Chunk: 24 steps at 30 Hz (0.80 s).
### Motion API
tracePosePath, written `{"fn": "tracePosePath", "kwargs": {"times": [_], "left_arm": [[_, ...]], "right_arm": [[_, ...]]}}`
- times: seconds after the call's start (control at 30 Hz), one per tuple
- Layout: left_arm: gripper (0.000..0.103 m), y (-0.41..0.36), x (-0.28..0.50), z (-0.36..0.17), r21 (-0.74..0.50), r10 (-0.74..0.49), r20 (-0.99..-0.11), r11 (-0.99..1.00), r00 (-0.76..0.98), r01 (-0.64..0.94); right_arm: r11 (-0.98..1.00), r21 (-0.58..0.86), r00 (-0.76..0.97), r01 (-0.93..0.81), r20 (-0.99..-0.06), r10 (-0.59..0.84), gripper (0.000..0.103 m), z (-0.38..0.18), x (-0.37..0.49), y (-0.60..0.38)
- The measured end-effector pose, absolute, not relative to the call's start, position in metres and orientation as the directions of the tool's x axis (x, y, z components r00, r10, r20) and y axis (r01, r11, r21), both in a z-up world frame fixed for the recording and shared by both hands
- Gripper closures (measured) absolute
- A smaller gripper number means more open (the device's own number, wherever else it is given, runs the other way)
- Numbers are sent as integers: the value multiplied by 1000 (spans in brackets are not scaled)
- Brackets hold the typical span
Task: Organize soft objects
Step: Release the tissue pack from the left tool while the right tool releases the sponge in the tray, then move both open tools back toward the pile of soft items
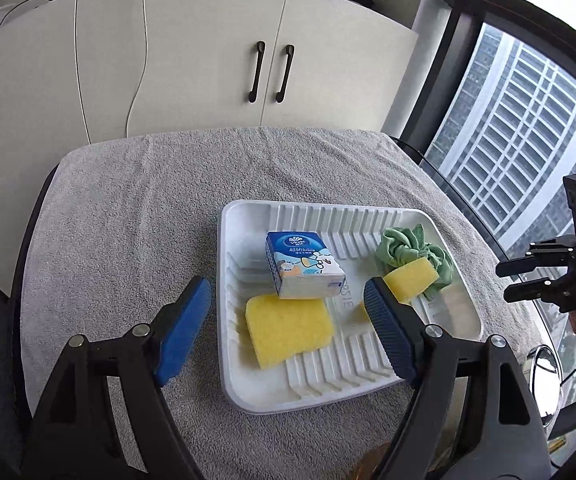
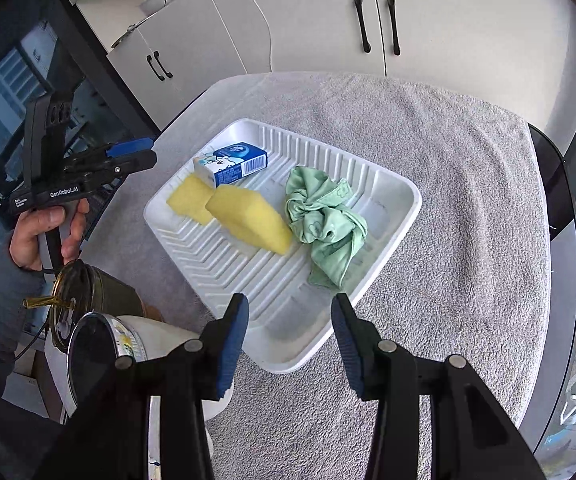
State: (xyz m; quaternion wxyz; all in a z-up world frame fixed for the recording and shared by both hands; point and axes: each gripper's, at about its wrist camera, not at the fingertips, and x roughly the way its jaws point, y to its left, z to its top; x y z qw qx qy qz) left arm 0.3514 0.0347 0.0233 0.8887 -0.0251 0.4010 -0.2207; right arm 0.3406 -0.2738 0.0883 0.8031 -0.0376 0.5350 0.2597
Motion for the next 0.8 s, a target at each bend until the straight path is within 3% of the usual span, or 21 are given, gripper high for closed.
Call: {"fn": "tracePosePath", "kwargs": {"times": [0.17,0.23,0.3,0.8], "left_arm": [[3,42,332,27,-210,-402,-689,907,603,364],[0,43,327,28,-193,-381,-688,917,617,350],[0,44,322,30,-182,-363,-684,925,633,333],[0,67,256,56,-71,-260,-594,960,762,272]], "right_arm": [[888,200,360,-414,-860,361,40,96,322,-283],[902,189,389,-389,-853,347,18,97,319,-282],[913,178,426,-368,-840,336,2,101,319,-283],[968,140,612,-209,-753,241,0,140,279,-306]]}}
